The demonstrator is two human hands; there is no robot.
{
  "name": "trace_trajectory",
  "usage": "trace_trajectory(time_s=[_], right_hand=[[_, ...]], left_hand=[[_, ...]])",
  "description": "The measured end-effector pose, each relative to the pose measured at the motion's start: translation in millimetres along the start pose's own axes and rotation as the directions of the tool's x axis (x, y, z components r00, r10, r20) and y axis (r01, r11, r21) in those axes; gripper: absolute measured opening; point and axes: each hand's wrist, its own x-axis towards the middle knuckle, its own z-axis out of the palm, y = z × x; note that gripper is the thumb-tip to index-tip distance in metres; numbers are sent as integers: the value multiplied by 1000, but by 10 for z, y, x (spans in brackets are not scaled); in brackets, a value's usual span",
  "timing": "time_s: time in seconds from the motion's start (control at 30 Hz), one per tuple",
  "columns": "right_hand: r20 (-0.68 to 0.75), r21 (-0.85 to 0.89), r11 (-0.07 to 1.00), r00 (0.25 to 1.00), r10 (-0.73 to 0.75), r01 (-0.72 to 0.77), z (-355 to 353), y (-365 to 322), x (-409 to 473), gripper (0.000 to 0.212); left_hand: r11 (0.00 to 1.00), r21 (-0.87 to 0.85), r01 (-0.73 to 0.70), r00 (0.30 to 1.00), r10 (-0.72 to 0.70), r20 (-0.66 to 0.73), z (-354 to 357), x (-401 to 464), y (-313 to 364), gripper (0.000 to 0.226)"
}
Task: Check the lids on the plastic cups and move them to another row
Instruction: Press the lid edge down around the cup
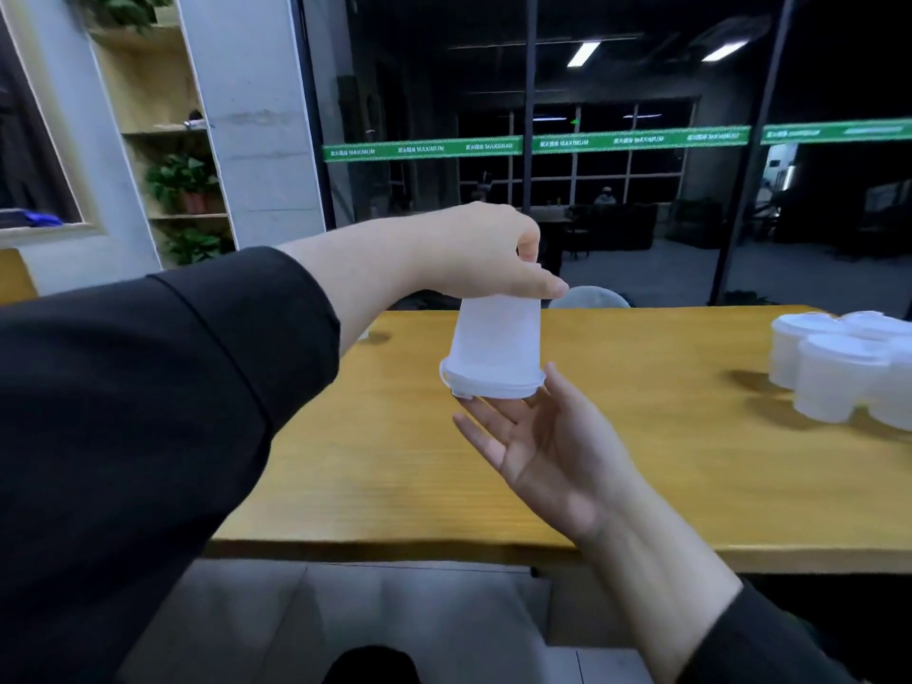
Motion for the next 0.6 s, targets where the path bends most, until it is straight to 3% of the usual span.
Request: trace_trajectory(time_s=[0.17, 0.3, 0.37, 0.47, 0.6], right_hand=[[-2, -1, 999, 999, -54, 54, -101, -116, -14, 52], [-71, 8, 994, 992, -107, 108, -216, -294, -75, 64], [-119, 23, 989, 982, -144, 148, -295, -444, -111, 65], [-183, -75, 961, 944, -275, 265, -444, -703, -173, 55], [-311, -263, 900, 852, -421, 348, -838, -1143, -282, 45]], left_hand=[[993, -108, 43, 996, -51, -74, 25, 24, 97, 52], [883, -465, 59, 966, -168, -197, 292, 94, 136, 46], [753, -656, 59, 935, -272, -228, 545, 126, 177, 40], [463, -885, 48, 889, -424, -174, 1001, 229, 377, 41], [72, -991, 115, 932, -353, 83, 1600, 423, 872, 42]])
